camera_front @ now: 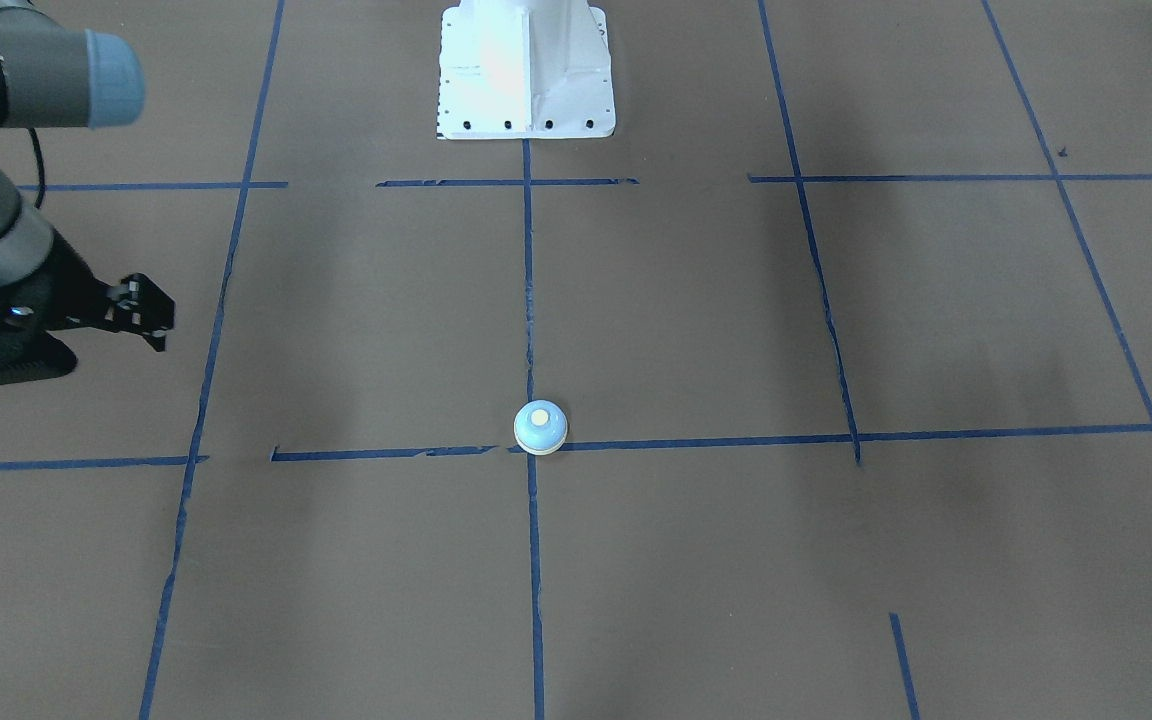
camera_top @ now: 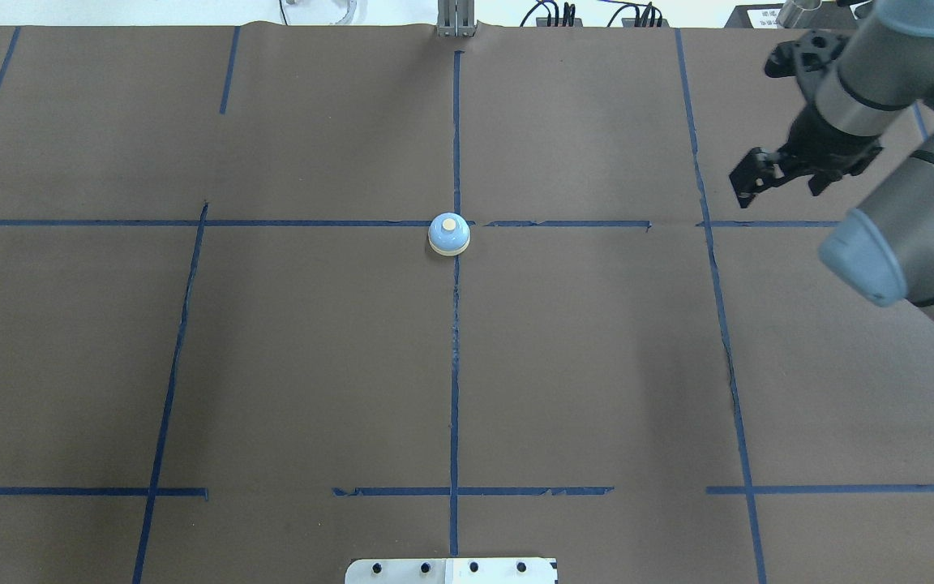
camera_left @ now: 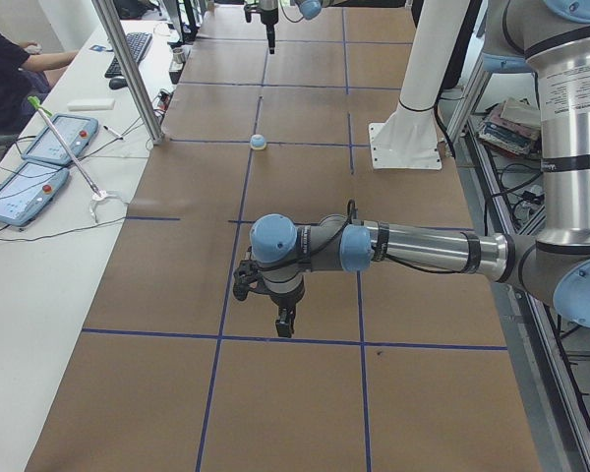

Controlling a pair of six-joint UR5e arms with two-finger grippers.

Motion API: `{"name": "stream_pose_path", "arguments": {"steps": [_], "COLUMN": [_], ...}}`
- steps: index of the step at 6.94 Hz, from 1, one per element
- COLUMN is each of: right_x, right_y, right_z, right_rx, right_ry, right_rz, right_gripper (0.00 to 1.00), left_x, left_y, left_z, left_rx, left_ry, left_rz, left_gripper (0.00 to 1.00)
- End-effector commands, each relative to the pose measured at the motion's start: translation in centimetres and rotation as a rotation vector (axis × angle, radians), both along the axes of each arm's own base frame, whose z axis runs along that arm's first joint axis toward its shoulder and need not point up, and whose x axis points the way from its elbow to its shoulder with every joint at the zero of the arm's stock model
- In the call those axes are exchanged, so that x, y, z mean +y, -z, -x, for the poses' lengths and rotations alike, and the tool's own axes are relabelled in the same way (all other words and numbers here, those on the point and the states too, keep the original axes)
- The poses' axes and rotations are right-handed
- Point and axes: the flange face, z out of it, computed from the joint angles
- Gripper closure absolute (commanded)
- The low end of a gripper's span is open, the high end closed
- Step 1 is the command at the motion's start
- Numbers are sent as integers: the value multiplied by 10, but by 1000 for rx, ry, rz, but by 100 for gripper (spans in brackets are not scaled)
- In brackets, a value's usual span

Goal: Place and press bell with both arms

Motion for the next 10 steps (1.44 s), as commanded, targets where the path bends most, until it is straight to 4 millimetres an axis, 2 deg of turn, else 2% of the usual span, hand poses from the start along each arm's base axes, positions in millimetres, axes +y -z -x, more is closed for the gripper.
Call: {"name": "stream_pose_path", "arguments": {"steps": [1,2,3,4,6,7,10], "right_x": [53,72,90,112,116,117,122], "right_y": [-93,-144,-189,-230,-237,-238,-239], "right_z": [-139,-202,-244,-260,-261,-260,-260], "right_rx": [-21,-25,-20,-15,-15,-27,-34], "right_ry": [94,118,125,101,95,92,90], "right_rz": [-35,-47,-35,40,61,67,73], "right_gripper": [0,0,0,0,0,0,0], "left_x": [-6,-7,-8,-8,-8,-6,-3], "left_y": [-4,-6,-8,-8,-1,-14,-24], "left_z": [0,0,0,0,0,0,1], "left_rx": [-1,0,0,0,3,1,-14], "left_ry": [0,1,3,0,2,4,1], "left_rz": [5,-9,-22,-21,-36,-6,11], "left_gripper": [0,0,0,0,0,0,0]}}
